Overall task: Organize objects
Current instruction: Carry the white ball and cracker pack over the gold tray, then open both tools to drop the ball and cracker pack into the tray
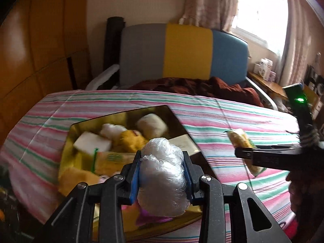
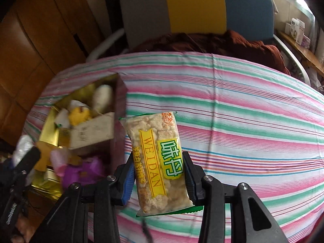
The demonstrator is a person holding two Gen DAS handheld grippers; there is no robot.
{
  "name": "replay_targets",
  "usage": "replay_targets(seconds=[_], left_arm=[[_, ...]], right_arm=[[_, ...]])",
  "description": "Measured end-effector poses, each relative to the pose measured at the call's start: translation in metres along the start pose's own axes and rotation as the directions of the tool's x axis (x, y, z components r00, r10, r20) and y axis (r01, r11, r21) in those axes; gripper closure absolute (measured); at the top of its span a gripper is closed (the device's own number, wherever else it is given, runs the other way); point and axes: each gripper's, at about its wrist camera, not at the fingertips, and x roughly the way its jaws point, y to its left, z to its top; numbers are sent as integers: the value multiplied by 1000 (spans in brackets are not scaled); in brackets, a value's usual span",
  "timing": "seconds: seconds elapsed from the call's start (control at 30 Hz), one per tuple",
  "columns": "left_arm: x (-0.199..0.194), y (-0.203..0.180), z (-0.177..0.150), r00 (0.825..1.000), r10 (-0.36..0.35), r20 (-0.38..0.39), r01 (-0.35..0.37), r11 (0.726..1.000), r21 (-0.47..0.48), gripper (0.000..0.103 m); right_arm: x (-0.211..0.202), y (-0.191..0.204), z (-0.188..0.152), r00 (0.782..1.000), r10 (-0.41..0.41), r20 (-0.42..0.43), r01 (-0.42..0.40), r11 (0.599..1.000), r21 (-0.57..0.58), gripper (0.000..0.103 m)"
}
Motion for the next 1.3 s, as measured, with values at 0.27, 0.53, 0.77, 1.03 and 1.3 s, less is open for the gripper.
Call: replay_targets(seconds=[0.27,0.53,0.77,1.03,1.3], left_arm=[[-1,37,-10,999,45,-21,-47,995,-82,66],[8,65,-12,997,34,-70,-46,983,-178,66],[8,90,1,997,30,-69,-46,966,-256,66],[21,97,17,997,21,-75,-41,958,-283,66],[38,97,20,995,-6,-100,-25,951,-309,52]], right_arm=[[-13,51,-11,993,75,91,-73,997,-28,60],[0,78,-6,989,115,96,-109,992,-62,60],[12,93,4,989,119,91,-117,993,-33,60],[22,104,11,982,176,65,-177,984,2,59],[25,106,7,963,264,56,-264,964,4,57]])
